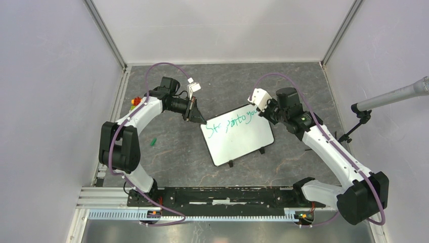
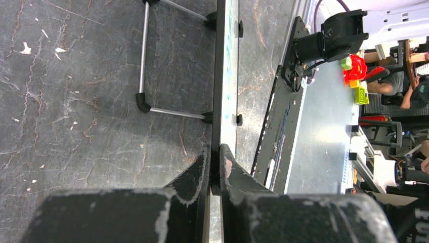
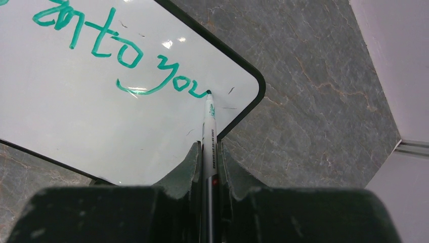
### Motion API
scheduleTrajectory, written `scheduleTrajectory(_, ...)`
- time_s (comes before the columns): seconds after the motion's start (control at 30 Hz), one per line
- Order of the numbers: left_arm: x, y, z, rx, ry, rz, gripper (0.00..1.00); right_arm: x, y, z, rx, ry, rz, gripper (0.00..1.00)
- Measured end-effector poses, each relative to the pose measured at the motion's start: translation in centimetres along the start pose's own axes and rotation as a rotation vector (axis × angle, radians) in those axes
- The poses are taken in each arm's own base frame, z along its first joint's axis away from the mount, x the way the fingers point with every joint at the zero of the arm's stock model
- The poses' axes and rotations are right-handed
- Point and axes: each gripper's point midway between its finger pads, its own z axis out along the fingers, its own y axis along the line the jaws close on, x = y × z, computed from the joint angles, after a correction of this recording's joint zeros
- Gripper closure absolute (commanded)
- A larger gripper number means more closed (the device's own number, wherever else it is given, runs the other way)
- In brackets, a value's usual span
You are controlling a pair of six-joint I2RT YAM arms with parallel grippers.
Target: Write a sentence on the whiteboard
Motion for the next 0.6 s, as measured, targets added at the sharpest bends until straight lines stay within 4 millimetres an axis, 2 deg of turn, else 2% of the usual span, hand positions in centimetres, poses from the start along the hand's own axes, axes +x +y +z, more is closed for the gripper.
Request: scheduleTrajectory(0.6, 0.00, 0.00, 0.00, 0.000, 0.000, 0.000, 0.98, 0.06, 0.09, 0.01, -0.003, -0.004, -0.003, 1.00)
